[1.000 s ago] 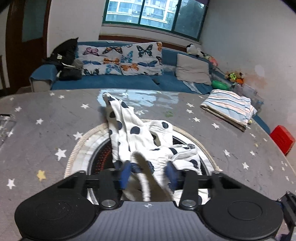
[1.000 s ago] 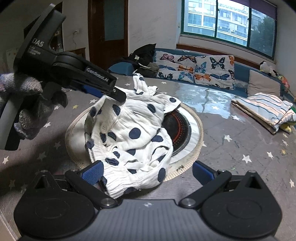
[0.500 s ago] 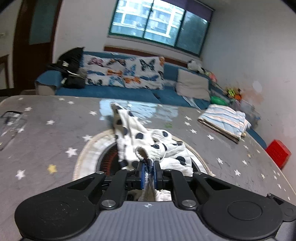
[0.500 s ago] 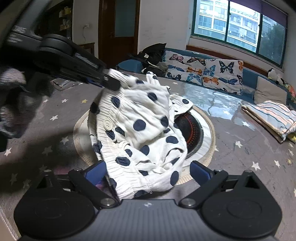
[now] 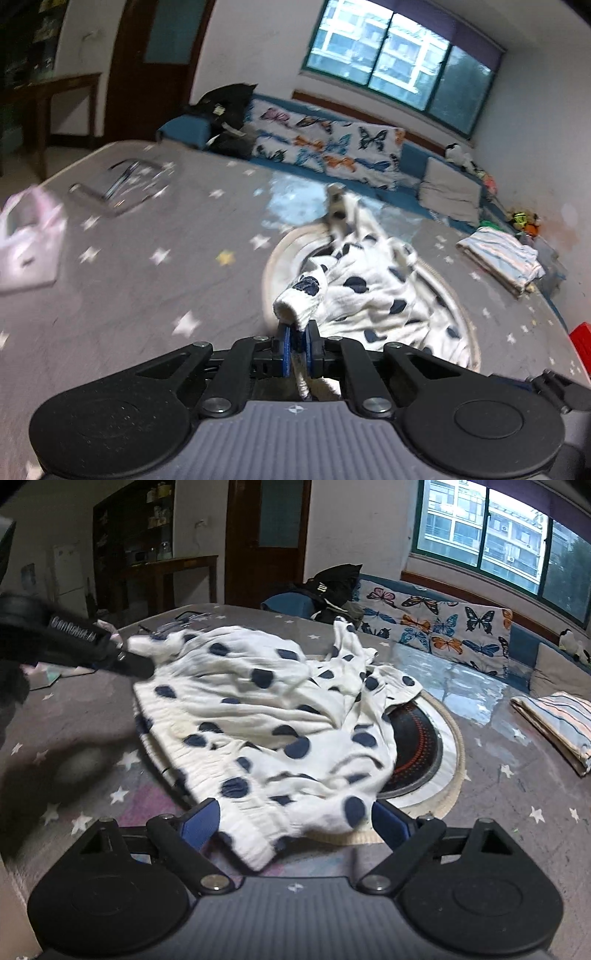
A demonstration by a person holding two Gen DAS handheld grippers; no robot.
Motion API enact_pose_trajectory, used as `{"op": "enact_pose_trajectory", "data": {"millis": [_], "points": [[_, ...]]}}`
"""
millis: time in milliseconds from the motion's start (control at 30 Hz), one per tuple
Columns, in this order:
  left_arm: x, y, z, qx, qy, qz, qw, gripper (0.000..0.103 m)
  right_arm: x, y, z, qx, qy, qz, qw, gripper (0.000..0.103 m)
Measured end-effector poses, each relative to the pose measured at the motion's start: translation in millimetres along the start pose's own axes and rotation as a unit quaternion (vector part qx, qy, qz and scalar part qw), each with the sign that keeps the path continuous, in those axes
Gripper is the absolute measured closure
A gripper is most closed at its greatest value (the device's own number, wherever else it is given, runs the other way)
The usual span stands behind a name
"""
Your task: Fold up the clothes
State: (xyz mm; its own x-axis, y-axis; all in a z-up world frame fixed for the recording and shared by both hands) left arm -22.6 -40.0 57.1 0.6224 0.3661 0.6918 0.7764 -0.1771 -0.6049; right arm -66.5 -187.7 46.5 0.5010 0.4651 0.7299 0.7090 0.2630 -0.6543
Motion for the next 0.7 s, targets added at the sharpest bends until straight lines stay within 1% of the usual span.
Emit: {"op": "enact_pose_trajectory", "data": {"millis": [167,233,333,400,467,533,600,633,700], "points": [[-18.6,-9.1,28.8,0.029,-0.029,0.009,0.9991,0.094,-1.0,-4.8,-0.5,0.005,0.012,-0.004,1.0,0.012],[-26.3,-11.0,35.0,0.041,-0.033,0.015,0.9985,0.094,-0.2,-6.5,-0.6,0.005,0.013,-0.006,1.0,0.012],[-35.3,-15.5,39.1,0.046,-0.042,0.021,0.9979,0.094,-0.1,-3.3,2.0,0.007,0.014,-0.003,1.0,0.012],[-39.0,-18.7,37.5,0.045,-0.044,0.022,0.9977,0.094,-1.2,-0.1,4.4,0.013,0.015,0.001,1.0,0.015],[-43.6,-22.6,38.2,0.046,-0.044,0.024,0.9977,0.094,-2.7,3.4,7.0,0.02,0.017,0.006,1.0,0.021],[-45.9,-24.9,36.9,0.046,-0.046,0.029,0.9975,0.094,-4.0,4.8,8.7,0.03,0.02,0.008,0.999,0.023],[-48.3,-27.3,35.2,0.046,-0.043,0.032,0.9975,0.094,-5.2,5.3,10.1,0.04,0.024,0.01,0.999,0.032],[-50.3,-28.5,34.4,0.046,-0.042,0.034,0.9975,0.094,-5.8,5.5,10.9,0.045,0.026,0.011,0.999,0.041],[-53.5,-31.1,32.4,0.046,-0.04,0.038,0.9974,0.094,-7.0,6.0,12.3,0.055,0.03,0.014,0.998,0.051]]}}
Point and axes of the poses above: each gripper's, at about its wrist camera, not at the fingertips, and y roughly the way its jaws point, z to its left, x to its top, the point moved 4 cm from there along y, roughly the way its jaws point, and after that the axes turned 10 degrees about -y, right-handed, at the moved point
